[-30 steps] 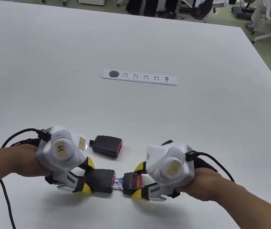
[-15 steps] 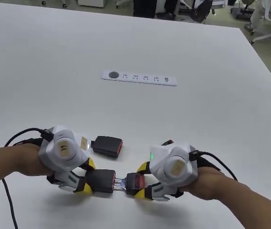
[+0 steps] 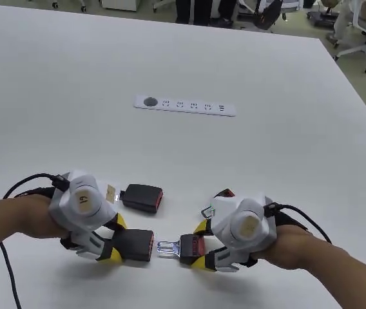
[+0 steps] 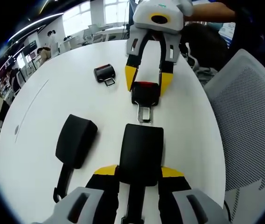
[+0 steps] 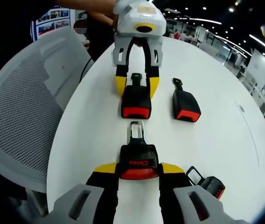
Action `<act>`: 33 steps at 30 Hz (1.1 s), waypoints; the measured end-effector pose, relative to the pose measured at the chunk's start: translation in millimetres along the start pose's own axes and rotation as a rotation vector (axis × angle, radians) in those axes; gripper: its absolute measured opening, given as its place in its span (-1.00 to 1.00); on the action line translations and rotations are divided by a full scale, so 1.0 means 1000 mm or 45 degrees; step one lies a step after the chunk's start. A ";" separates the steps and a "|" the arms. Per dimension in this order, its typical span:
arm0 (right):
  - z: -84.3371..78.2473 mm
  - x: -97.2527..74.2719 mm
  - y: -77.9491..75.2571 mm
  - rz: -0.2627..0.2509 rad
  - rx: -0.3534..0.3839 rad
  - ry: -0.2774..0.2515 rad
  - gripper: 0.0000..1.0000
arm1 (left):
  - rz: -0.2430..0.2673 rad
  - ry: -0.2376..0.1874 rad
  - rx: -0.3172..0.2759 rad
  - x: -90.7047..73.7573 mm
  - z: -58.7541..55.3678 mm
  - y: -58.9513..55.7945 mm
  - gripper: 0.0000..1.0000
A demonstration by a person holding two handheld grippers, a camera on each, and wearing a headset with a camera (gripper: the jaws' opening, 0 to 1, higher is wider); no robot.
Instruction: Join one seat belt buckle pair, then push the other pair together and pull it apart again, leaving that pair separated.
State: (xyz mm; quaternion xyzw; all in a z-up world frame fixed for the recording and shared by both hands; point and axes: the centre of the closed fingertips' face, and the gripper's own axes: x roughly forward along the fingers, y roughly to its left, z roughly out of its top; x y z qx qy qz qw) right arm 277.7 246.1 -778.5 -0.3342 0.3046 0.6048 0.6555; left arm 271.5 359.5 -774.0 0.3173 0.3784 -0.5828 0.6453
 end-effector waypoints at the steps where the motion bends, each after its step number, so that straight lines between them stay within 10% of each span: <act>1: -0.001 -0.001 0.000 0.001 0.000 0.001 -0.42 | 0.000 0.000 -0.001 0.000 0.000 0.000 -0.35; 33: -0.029 -0.023 0.002 -0.013 0.031 0.050 -0.40 | 0.015 0.004 -0.032 0.001 -0.002 0.002 -0.34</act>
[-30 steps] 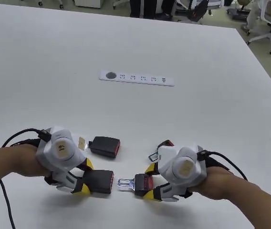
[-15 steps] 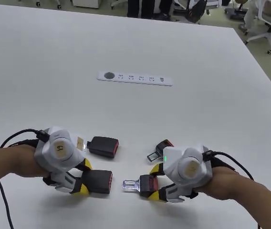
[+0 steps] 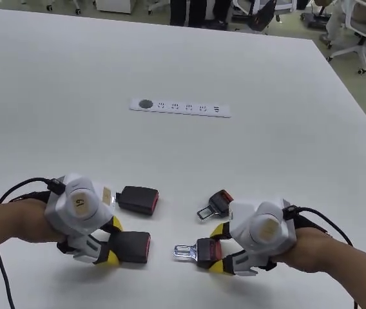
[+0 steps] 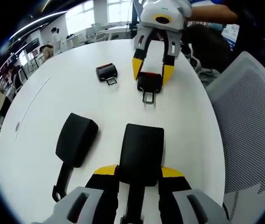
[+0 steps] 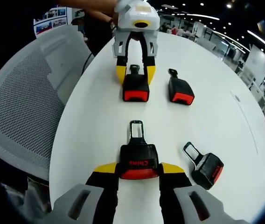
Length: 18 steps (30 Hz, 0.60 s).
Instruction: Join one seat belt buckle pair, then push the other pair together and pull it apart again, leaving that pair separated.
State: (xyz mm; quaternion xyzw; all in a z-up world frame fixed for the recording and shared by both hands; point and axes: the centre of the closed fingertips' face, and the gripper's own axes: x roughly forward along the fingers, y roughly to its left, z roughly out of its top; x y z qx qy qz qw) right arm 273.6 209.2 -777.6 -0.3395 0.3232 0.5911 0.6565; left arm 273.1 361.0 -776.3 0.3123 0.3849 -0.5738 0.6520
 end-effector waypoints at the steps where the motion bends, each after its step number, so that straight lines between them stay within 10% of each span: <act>1: 0.000 -0.001 0.001 -0.001 0.001 0.001 -0.40 | 0.000 -0.001 -0.002 0.000 0.000 0.000 -0.34; 18: -0.010 -0.008 0.000 -0.005 0.005 0.008 -0.39 | 0.003 0.008 0.007 0.000 0.001 -0.001 -0.33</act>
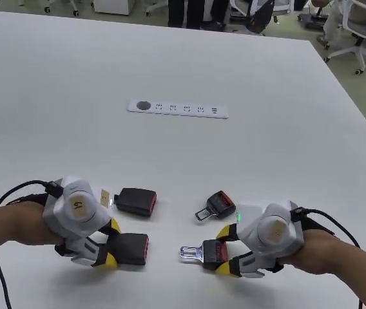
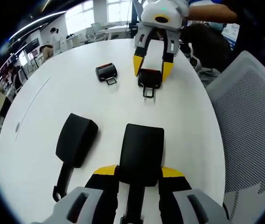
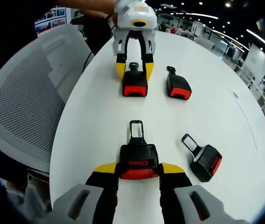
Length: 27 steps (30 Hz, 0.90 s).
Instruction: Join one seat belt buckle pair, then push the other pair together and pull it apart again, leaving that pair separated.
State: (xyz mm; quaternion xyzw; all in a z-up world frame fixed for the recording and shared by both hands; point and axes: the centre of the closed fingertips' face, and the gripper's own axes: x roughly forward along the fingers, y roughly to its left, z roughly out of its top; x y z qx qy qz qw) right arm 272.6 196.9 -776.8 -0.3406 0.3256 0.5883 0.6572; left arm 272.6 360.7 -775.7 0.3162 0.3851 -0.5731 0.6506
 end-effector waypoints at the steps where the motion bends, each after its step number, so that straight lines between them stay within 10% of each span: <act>1: 0.000 0.000 0.000 0.000 -0.002 0.000 -0.39 | 0.000 0.001 0.000 0.000 0.000 0.000 -0.33; 27: 0.010 -0.024 -0.012 -0.005 0.012 -0.037 -0.15 | 0.037 0.023 0.027 -0.012 -0.002 0.001 -0.11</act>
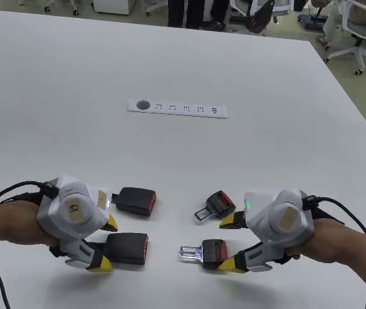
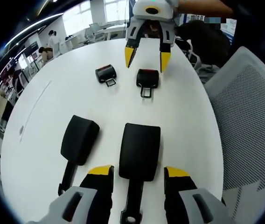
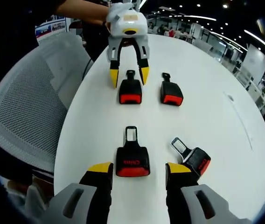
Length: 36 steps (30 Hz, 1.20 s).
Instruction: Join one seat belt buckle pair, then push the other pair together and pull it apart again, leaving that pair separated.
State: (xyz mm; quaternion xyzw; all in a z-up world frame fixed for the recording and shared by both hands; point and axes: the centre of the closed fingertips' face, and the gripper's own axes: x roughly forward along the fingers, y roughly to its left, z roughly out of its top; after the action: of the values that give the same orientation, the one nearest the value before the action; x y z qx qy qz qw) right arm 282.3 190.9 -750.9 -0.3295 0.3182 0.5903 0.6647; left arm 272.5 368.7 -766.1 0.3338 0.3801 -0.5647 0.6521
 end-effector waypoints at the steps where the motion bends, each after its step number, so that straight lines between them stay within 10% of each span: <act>1: 0.000 -0.002 -0.002 -0.001 0.000 0.002 -0.14 | 0.002 0.001 -0.007 -0.002 0.000 0.001 -0.10; 18: -0.005 -0.016 -0.026 0.005 -0.064 0.022 -0.10 | 0.067 -0.013 -0.051 -0.032 0.006 0.034 -0.07; 36: -0.008 -0.017 -0.070 0.044 -0.254 0.092 -0.14 | 0.083 0.052 -0.056 -0.024 0.004 0.078 -0.11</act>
State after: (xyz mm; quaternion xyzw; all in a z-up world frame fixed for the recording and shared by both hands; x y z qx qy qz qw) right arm 349.7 169.2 -737.6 -0.4097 0.2871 0.6180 0.6064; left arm 348.8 388.2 -742.5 0.3430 0.3945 -0.5276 0.6696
